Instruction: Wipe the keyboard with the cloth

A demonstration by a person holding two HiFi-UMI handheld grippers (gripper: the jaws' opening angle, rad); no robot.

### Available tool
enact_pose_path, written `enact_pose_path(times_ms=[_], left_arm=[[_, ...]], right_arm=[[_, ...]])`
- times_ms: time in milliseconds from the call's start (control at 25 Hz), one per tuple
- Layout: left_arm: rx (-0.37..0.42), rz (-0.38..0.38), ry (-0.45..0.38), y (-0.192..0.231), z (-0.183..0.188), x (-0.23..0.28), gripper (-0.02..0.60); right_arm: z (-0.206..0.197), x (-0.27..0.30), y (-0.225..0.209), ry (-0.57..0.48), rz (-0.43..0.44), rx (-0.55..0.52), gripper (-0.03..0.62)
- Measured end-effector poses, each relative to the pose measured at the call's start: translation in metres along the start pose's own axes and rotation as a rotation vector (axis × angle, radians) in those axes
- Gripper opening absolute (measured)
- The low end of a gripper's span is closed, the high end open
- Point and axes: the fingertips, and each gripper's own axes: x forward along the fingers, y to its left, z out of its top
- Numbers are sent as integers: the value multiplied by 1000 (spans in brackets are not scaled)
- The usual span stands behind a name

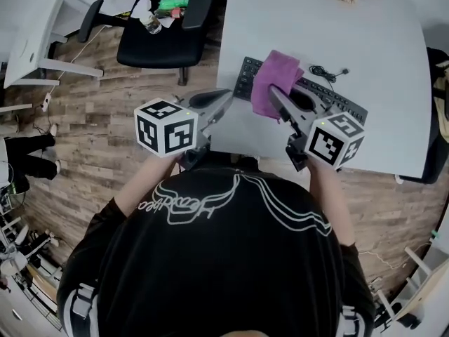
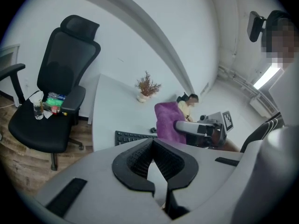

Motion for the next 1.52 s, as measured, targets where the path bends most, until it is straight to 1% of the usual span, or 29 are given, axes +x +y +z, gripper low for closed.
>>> enact_pose_path(times_ms=[120,360,600,760,920,1080,1240,1520], left_arm=[[15,-21,18,19,14,-1,5],[31,-74,64,51,27,-7,5],[29,-102,83,69,32,-6,5],[25,-112,104,80,31,-5,5],[19,-108,123,86,27,-10,4],[11,-109,124,98,34,-8,5],[11,-114,126,96,37,-5,5],[2,-111,127,94,32,-2,5]], right_arm=[[5,20,1,-7,-20,18,55],[-6,63,4,17,-58,64,54],[-28,87,-8,80,-96,88,54],[-43,99,-21,129,-136,89,54],[-58,103,-29,178,-162,94,54],[-67,114,-41,216,-194,94,54],[-72,114,-48,242,-213,100,54],[-82,110,-60,280,-233,106,54]])
